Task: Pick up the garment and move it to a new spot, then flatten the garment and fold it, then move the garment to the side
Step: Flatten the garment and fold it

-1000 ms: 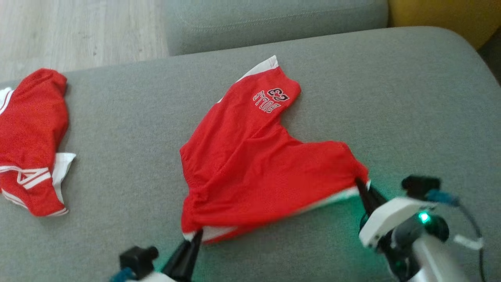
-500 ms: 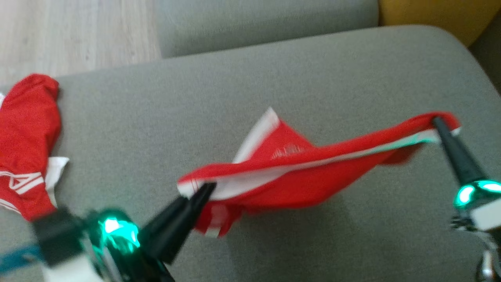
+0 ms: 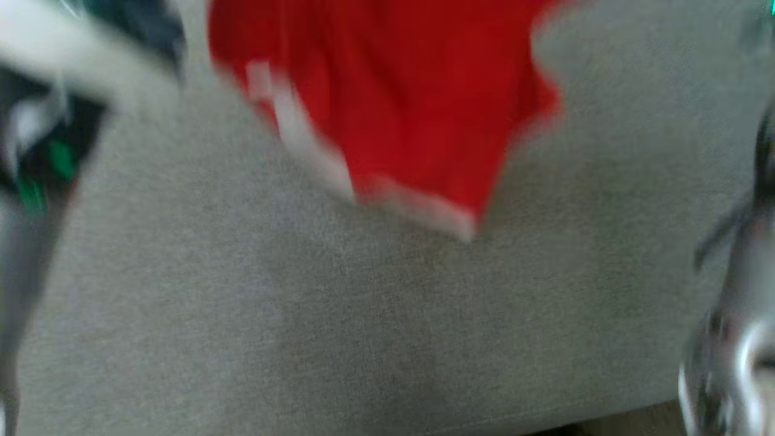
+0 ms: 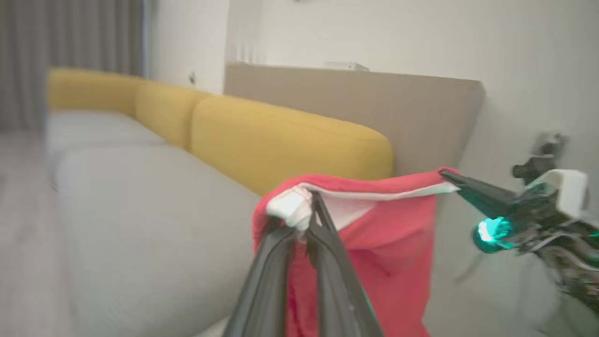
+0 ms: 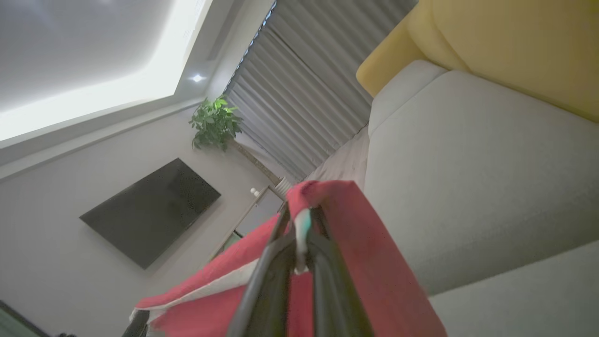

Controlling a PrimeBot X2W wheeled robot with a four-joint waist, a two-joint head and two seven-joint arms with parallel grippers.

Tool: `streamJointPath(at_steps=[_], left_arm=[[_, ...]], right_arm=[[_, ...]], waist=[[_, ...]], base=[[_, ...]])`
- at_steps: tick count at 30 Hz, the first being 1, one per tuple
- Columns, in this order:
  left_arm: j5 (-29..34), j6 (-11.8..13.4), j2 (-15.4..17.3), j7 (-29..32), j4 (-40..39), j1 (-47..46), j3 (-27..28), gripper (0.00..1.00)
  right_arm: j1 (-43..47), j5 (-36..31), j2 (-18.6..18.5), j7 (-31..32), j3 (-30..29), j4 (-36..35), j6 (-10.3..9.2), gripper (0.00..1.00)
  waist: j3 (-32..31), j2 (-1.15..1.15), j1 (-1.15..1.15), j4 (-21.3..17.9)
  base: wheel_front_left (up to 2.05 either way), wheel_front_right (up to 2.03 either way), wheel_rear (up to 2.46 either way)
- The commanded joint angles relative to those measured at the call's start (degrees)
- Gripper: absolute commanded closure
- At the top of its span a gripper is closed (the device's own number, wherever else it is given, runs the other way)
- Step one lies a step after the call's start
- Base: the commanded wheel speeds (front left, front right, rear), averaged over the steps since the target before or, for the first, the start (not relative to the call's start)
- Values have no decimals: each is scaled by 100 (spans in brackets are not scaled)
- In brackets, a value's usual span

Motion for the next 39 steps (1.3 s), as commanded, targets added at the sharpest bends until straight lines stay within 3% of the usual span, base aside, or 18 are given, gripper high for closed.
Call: streamJointPath(at_steps=[1,5,9,14,18,23,28,35,39], left_arm=[[266,-43,177,-161,13,-454,260,100],[1160,-120,-277,-1328,1474,-1861,42,100],[1653,-146,-542,-2468,2628,-2456,-300,100],[1522,-151,-563,-3349,3441,-1947,-878,100],[1258,-152,-535,-3641,3668,-1012,-1249,100],[1105,-153,-577,-3742,3182,359,-1554,100],[1037,-147,-724,-3747,2113,2497,-1197,100],[1066,230,-868,-3748,980,4898,-883,100],[1082,486,-791,-3749,346,5820,-850,100]], right_arm=[[-416,-98,-18,-146,116,-14,45,100],[-2082,-340,-18,-1082,246,1583,45,100],[-2782,-368,-18,-1795,471,2838,45,100],[-2334,-484,-17,-2202,754,3655,45,100],[-1466,-743,-17,-2255,744,3843,45,100],[-186,-902,-18,-2003,522,3210,45,100],[1899,-880,-18,-1602,-36,1604,45,100],[4504,-494,-17,-1118,-622,-234,45,100],[5726,-198,-17,-992,-838,-1098,45,100]], waist=[[557,0,-4,-66],[891,0,-4,-52],[1077,0,-4,-5],[1090,0,-4,43],[1005,0,-4,93],[741,0,-4,193],[-165,0,-4,359],[-1201,0,-4,388],[-1268,0,-4,423]], base=[[0,0,0],[0,0,0],[0,0,0],[0,0,0],[0,0,0],[0,0,0],[0,0,0],[0,0,0],[0,0,0]])
